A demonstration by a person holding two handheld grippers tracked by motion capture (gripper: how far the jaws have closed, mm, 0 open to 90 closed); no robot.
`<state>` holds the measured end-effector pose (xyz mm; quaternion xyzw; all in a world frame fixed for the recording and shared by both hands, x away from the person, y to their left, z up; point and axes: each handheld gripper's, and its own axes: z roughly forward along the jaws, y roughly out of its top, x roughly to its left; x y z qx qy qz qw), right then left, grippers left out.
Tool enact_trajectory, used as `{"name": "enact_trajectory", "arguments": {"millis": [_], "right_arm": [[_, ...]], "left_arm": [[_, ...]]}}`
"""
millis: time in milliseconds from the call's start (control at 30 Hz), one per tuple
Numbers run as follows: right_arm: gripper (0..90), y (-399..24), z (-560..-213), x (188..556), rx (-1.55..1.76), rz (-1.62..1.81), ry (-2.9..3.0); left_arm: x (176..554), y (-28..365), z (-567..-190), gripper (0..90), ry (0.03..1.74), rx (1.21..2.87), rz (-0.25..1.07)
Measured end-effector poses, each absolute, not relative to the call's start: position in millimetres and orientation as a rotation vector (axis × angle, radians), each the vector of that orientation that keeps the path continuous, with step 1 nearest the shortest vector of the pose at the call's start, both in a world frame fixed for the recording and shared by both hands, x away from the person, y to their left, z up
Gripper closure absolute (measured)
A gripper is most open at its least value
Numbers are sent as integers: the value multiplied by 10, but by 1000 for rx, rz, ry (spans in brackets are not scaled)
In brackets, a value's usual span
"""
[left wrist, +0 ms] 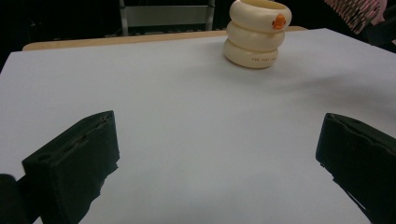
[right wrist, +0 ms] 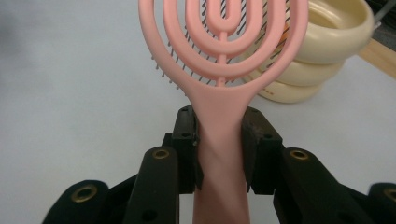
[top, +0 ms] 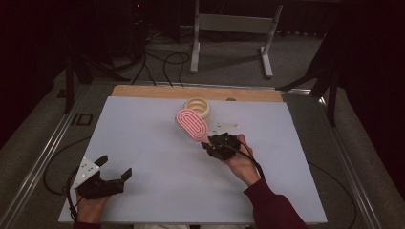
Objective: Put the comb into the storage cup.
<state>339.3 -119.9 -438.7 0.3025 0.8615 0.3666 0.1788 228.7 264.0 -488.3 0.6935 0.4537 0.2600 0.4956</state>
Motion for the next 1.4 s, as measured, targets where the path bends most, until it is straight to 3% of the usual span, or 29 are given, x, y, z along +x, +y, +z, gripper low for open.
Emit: {"name": "enact_trajectory", "arguments": {"millis": [800,1400], "right_arm": [[698,-901,-4498,3298,770,1091,2465],[698,-707,-4467,3208,716,1152,2465]], "left_arm": [[2464,2488,-4728,0,1137,1666,525],[2675,2124,-4617,0,1082,1705,425]]}}
